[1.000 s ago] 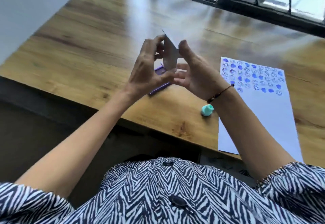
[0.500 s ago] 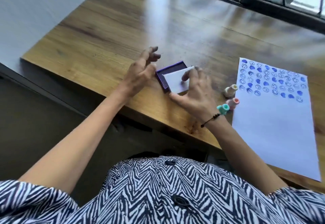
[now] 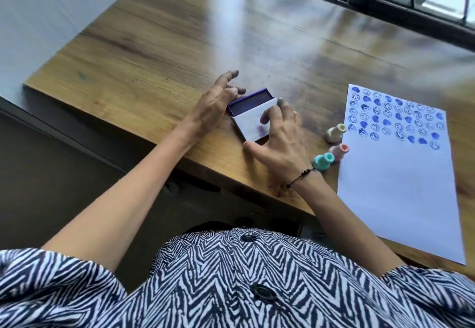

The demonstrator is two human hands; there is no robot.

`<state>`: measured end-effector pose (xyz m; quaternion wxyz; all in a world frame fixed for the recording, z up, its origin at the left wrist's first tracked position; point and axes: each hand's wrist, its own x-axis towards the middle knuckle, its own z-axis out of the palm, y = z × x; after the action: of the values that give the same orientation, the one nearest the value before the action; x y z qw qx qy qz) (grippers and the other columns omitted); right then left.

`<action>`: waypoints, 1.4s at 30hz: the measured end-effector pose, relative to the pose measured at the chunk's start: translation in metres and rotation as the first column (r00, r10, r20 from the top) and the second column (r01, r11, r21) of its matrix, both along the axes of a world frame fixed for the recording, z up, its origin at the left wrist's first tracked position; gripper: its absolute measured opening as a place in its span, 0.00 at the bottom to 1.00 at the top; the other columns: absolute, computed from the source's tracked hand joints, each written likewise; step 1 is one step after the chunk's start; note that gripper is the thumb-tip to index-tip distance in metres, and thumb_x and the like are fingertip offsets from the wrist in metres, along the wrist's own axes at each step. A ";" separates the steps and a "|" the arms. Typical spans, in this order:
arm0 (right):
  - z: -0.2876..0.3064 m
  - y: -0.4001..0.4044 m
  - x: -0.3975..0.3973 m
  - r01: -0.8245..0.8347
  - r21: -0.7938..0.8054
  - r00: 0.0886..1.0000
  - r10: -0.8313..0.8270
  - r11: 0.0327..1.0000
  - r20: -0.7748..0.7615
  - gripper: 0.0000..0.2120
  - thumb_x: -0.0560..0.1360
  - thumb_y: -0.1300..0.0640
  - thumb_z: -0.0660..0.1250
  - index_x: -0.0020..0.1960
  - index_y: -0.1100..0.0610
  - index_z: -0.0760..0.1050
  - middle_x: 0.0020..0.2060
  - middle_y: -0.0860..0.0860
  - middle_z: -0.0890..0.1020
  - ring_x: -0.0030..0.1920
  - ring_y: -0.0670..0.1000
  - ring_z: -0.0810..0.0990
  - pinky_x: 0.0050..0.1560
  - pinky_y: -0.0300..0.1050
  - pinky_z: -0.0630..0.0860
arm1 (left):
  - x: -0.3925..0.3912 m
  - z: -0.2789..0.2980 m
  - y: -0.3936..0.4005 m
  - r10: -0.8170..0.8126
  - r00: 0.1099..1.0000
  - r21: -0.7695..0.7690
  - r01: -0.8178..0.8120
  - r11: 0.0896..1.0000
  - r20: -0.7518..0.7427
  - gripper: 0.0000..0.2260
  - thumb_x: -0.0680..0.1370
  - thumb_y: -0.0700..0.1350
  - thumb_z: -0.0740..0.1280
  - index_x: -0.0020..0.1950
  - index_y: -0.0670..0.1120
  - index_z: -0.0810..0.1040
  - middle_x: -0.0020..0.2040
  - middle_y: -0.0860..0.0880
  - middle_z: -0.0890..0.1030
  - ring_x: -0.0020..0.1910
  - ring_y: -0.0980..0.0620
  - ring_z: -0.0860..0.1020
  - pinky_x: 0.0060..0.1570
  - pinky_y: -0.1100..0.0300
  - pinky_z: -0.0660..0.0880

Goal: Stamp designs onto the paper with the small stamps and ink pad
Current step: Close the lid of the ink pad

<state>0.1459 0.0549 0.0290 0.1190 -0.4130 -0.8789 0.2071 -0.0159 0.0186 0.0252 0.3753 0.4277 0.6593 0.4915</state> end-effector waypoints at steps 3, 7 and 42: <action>-0.001 0.000 0.001 0.012 0.001 1.000 -0.012 1.000 -0.009 0.23 0.63 0.50 0.70 0.53 0.58 0.68 0.71 0.59 0.62 0.67 0.60 0.63 0.63 0.51 0.63 | 0.000 0.000 0.000 -0.002 1.000 -0.006 0.002 1.000 -0.001 0.27 0.72 0.49 0.53 0.71 0.42 0.60 0.60 0.41 0.76 0.59 0.51 0.74 0.64 0.59 0.66; -0.001 0.002 0.001 0.013 -0.005 1.000 -0.013 1.000 0.014 0.23 0.63 0.49 0.71 0.53 0.57 0.67 0.71 0.58 0.62 0.67 0.59 0.62 0.64 0.50 0.63 | 0.000 -0.001 0.001 -0.017 1.000 -0.023 0.017 1.000 -0.022 0.27 0.72 0.50 0.54 0.71 0.44 0.60 0.60 0.43 0.77 0.61 0.49 0.74 0.67 0.55 0.66; 0.004 0.027 -0.011 -0.028 0.066 0.999 0.030 0.997 -0.026 0.29 0.61 0.46 0.72 0.54 0.61 0.67 0.53 0.57 0.73 0.53 0.58 0.69 0.55 0.49 0.66 | -0.011 -0.001 0.016 0.004 0.998 -0.049 -0.006 0.999 -0.060 0.26 0.72 0.53 0.54 0.70 0.47 0.61 0.59 0.44 0.78 0.60 0.49 0.73 0.68 0.50 0.65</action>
<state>0.1344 0.0820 0.0333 0.1411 -0.3931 -0.8895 0.1853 -0.0271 0.0347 0.0240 0.3647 0.4311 0.6831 0.4632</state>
